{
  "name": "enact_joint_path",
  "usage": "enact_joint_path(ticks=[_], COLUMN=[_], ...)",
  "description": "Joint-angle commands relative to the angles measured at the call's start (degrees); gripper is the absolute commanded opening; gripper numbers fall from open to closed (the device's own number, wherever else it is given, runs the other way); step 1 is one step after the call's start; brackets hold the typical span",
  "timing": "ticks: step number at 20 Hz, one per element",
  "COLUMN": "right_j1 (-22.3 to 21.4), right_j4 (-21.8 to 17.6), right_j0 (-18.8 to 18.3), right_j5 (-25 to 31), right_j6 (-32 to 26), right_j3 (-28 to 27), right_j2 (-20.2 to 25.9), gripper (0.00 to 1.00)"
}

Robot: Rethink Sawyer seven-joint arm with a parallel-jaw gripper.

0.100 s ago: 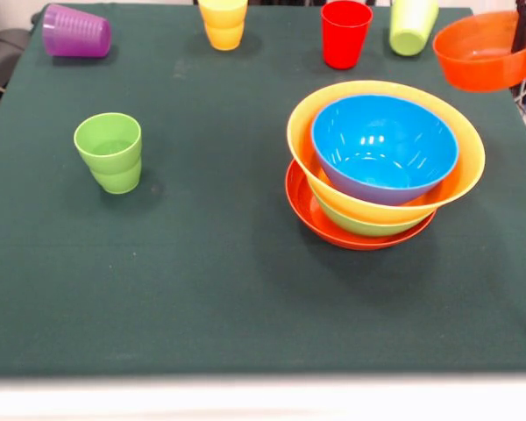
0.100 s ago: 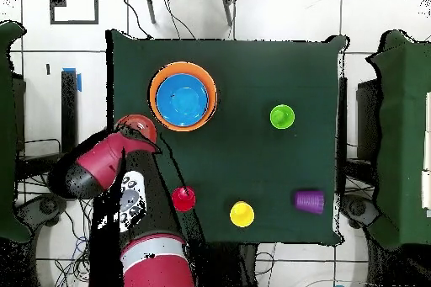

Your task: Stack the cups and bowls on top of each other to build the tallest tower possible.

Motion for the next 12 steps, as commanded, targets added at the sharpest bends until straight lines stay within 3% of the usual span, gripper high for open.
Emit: enact_joint_path(ticks=[1, 12], right_j1=[0.91, 0.69], right_j4=[-0.06, 0.29], right_j0=[-3.52, -7.08], right_j5=[7.36, 10.75], right_j6=[-4.33, -7.21], right_j3=[-4.9, -6.04], right_j2=[3.18, 5.99], gripper=[0.0, 0.0])
